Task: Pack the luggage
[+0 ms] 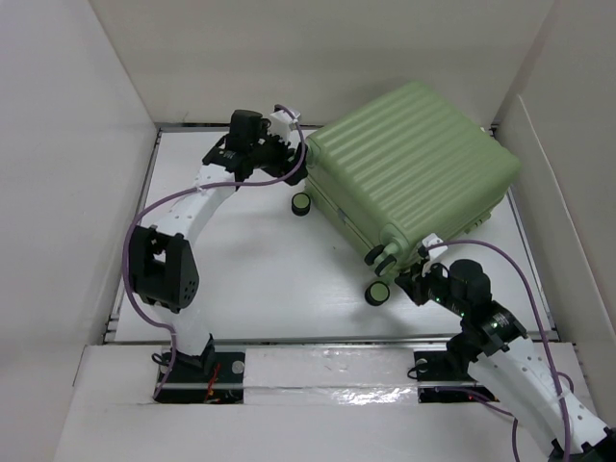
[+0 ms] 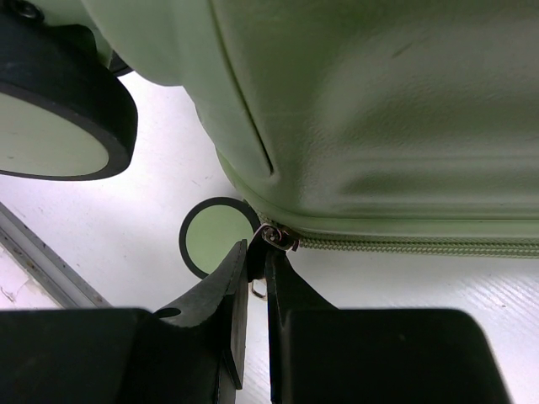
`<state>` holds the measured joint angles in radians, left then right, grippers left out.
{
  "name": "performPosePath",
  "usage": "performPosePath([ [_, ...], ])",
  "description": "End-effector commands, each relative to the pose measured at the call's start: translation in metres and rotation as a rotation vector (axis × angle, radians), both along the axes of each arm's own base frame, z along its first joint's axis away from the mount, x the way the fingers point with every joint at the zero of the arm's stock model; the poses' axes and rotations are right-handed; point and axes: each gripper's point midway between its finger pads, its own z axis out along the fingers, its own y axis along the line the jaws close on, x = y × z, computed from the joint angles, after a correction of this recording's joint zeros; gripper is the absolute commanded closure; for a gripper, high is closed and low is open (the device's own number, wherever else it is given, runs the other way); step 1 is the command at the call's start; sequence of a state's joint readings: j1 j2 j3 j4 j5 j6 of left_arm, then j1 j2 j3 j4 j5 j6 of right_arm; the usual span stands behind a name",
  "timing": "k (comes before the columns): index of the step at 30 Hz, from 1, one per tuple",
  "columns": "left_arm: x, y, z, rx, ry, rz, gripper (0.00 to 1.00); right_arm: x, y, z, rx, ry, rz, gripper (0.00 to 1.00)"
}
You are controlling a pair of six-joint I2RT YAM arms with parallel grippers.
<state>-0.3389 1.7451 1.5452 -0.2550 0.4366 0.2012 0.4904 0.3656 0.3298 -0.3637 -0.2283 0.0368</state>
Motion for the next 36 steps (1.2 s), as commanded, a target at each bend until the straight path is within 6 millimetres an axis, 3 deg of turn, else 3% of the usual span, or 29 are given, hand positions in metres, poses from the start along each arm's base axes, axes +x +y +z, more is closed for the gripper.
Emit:
performPosePath([
  [1, -0.016, -0.005, 0.04, -0.038, -0.076, -0.072, 0.02, 0.011, 0.019, 0.071, 0.14, -0.246, 0.075, 1.0],
  [7, 0.003, -0.006, 0.027, -0.01, -0.062, -0.05, 0.02, 0.009, 0.021, 0.071, 0.139, -0.243, 0.093, 1.0],
  [11, 0.005, -0.009, 0.015, -0.001, -0.036, -0.065, 0.06, 0.01, 0.02, 0.072, 0.14, -0.246, 0.085, 1.0],
  [15, 0.01, -0.011, 0.018, -0.009, -0.054, -0.066, 0.15, 0.011, 0.021, 0.071, 0.137, -0.242, 0.085, 1.0],
  [20, 0.014, -0.015, 0.007, 0.015, -0.027, -0.078, 0.26, 0.012, 0.02, 0.07, 0.131, -0.242, 0.083, 1.0],
  [23, 0.019, -0.015, 0.006, 0.013, -0.034, -0.061, 0.45, 0.012, 0.02, 0.07, 0.134, -0.242, 0.083, 1.0],
  [24, 0.02, -0.016, 0.006, 0.007, -0.037, -0.056, 0.65, 0.011, 0.021, 0.07, 0.133, -0.243, 0.084, 1.0],
  [27, 0.031, -0.013, 0.02, -0.016, -0.09, 0.004, 1.0, 0.012, 0.02, 0.071, 0.134, -0.245, 0.083, 1.0],
  [29, 0.034, -0.011, 0.033, -0.038, -0.13, 0.037, 1.0, 0.013, 0.02, 0.07, 0.135, -0.247, 0.078, 1.0],
  [30, 0.032, -0.009, 0.028, -0.053, -0.112, 0.065, 1.0, 0.013, 0.02, 0.071, 0.137, -0.247, 0.074, 1.0],
  [32, 0.035, -0.004, 0.052, -0.105, -0.194, 0.123, 1.0, 0.015, 0.019, 0.072, 0.138, -0.253, 0.066, 1.0],
  [33, 0.028, -0.001, 0.035, -0.127, -0.156, 0.161, 1.0, 0.016, 0.019, 0.073, 0.138, -0.257, 0.061, 1.0],
  [35, 0.028, 0.015, 0.072, -0.223, -0.281, 0.247, 1.0, 0.019, 0.018, 0.076, 0.138, -0.267, 0.05, 1.0],
  [36, 0.017, 0.02, 0.047, -0.243, -0.239, 0.282, 1.0, 0.021, 0.018, 0.076, 0.135, -0.266, 0.045, 1.0],
])
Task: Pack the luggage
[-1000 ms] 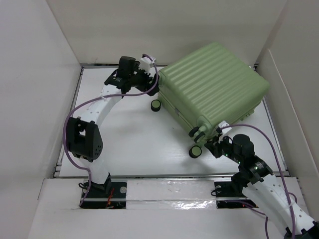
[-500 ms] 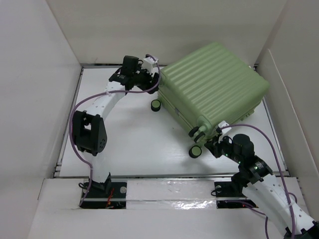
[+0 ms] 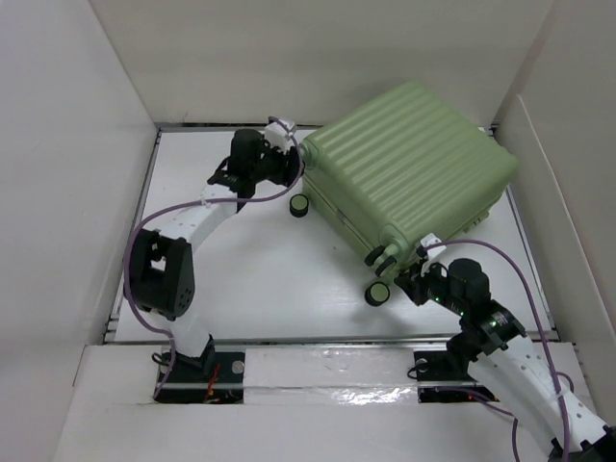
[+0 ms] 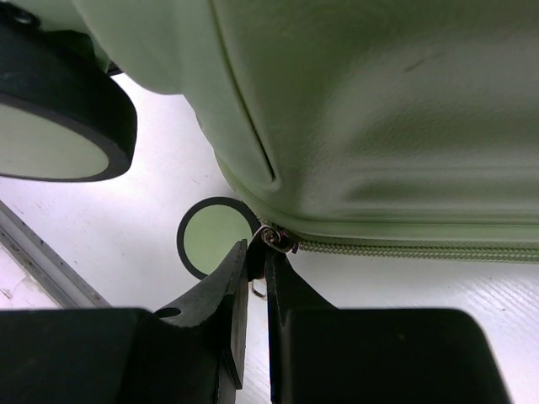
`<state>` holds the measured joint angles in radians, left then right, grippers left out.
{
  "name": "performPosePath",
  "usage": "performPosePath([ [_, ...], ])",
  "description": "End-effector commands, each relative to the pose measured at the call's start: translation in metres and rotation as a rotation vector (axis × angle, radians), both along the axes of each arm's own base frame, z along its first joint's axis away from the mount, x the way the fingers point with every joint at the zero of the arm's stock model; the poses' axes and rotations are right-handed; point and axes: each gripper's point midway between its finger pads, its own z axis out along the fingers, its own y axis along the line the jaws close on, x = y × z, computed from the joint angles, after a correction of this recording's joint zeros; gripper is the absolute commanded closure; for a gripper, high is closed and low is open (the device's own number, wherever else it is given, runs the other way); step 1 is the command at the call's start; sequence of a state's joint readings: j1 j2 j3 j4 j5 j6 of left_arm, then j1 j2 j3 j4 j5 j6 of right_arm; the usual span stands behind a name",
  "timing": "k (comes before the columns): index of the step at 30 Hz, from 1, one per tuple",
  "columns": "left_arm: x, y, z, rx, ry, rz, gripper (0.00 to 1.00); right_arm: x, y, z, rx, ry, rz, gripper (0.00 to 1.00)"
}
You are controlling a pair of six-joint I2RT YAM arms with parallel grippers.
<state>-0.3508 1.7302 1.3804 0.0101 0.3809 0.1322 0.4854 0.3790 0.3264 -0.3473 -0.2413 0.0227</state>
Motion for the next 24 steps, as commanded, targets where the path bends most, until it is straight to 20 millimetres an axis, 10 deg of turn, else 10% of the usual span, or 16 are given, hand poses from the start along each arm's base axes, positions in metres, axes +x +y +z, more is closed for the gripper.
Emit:
performPosePath([
  [1, 0.003, 0.029, 0.084, -0.281, -0.225, 0.261, 1.0, 0.021, 0.016, 0.079, 0.136, -0.267, 0.025, 1.0],
  [7, -0.04, 0.072, 0.074, -0.396, -0.292, 0.453, 1.0, 0.036, 0.014, 0.103, 0.101, -0.331, 0.008, 1.0],
  [15, -0.117, 0.071, 0.045, -0.58, -0.221, 0.457, 1.0, 0.071, 0.01, 0.132, 0.098, -0.384, -0.03, 1.0],
  [20, -0.166, 0.048, 0.024, -0.568, -0.16, 0.397, 1.0, 0.067, 0.021, 0.137, 0.212, -0.388, -0.007, 1.0],
  [24, -0.202, 0.003, 0.005, -0.571, -0.081, 0.28, 1.0, 0.032, 0.049, 0.093, 0.417, -0.328, 0.001, 1.0],
])
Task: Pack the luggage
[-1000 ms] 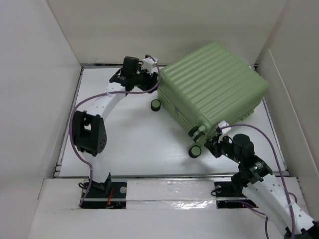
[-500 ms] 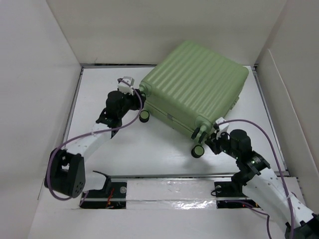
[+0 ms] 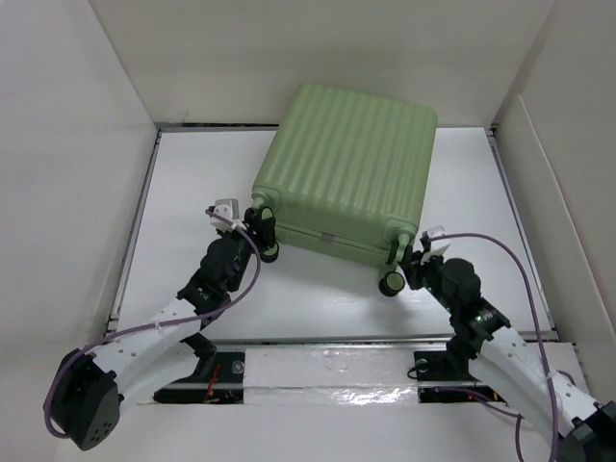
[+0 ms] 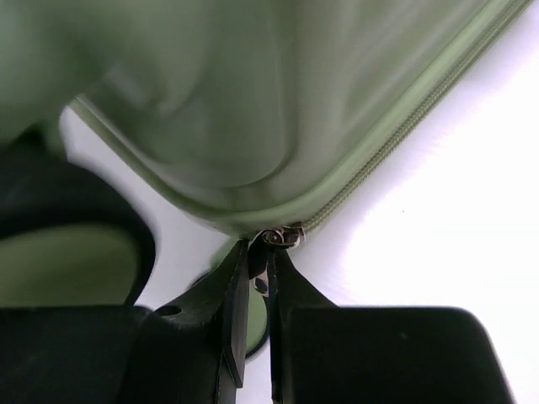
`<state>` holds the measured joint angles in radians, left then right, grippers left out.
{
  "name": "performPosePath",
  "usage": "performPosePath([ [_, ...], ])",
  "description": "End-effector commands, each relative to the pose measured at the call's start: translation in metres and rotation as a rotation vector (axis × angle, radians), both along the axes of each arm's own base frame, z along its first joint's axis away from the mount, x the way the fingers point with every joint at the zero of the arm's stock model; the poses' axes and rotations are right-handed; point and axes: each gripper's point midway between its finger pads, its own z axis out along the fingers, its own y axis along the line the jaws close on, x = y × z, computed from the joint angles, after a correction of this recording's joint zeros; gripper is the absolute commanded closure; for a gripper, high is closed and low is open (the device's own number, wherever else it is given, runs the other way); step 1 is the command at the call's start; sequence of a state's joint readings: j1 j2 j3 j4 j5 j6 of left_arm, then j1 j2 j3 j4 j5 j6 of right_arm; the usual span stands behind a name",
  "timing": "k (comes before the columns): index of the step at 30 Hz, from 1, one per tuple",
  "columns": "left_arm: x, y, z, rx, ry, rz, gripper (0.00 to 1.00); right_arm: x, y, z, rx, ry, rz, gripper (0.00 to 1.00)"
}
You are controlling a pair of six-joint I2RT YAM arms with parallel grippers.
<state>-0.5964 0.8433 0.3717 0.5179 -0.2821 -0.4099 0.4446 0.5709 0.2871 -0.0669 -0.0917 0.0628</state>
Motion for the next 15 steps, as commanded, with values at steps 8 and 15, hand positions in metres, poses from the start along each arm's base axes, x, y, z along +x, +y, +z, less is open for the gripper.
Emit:
performPosePath([
  [8, -0.063, -0.093, 0.021, -0.154, -0.033, -0.343, 1.0, 0.0, 0.075, 0.121, 0.208, -0.399, -0.015, 1.0],
  [15, -0.072, -0.102, 0.055, -0.226, -0.1, -0.411, 1.0, -0.009, 0.158, 0.124, 0.143, -0.543, 0.132, 1.0],
])
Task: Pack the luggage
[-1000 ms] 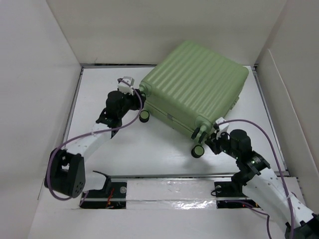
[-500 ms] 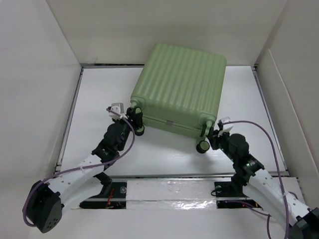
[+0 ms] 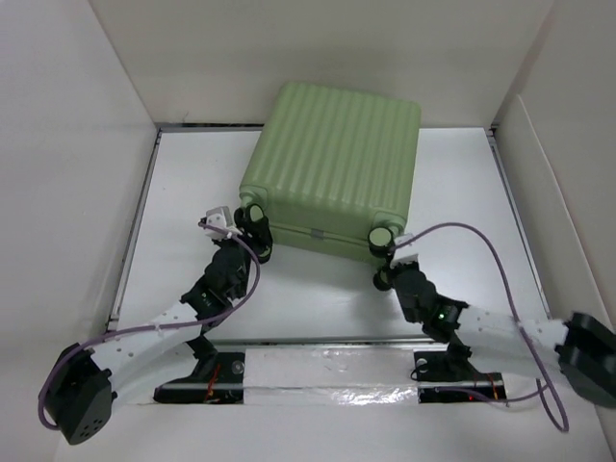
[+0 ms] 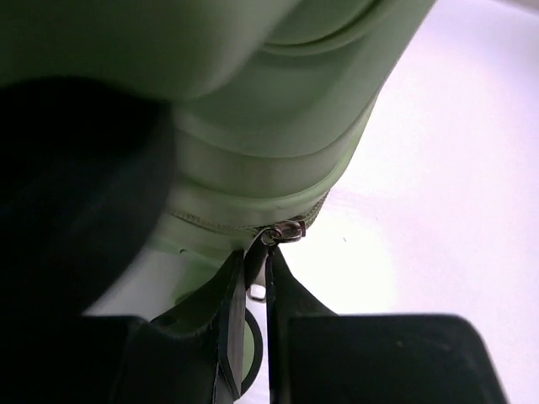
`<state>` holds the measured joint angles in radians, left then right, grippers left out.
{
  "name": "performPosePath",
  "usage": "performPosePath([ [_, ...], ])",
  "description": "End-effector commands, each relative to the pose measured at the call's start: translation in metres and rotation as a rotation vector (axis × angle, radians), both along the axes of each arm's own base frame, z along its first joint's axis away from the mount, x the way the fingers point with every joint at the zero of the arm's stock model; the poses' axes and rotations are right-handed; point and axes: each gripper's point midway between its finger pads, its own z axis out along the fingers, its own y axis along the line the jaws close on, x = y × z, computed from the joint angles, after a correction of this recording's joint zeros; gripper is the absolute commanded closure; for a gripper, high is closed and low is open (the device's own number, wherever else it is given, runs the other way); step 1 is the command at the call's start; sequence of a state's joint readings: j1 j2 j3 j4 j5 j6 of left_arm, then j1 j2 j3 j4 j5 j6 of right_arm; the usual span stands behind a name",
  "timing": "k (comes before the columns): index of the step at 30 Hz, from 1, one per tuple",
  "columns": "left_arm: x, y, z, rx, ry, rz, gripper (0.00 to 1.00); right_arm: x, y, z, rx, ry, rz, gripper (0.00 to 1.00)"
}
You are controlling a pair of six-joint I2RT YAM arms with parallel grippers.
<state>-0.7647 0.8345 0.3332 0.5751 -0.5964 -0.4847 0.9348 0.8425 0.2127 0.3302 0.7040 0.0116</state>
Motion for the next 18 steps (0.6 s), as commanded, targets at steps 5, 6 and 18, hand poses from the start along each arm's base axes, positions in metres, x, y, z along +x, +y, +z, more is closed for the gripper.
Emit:
performPosePath([
  [5, -0.065, -0.114, 0.073, -0.163, -0.141, -0.613, 1.0, -0.029, 0.21, 0.105, 0.08, -0.234, 0.524, 1.0],
  [6, -0.067, -0.115, 0.069, -0.166, -0.133, -0.623, 1.0, -0.031, 0.213, 0.108, 0.081, -0.233, 0.54, 1.0],
  [18, -0.075, -0.114, 0.059, -0.124, -0.103, -0.642, 1.0, -0.004, 0.079, 0.169, 0.265, -0.205, 0.45, 1.0],
])
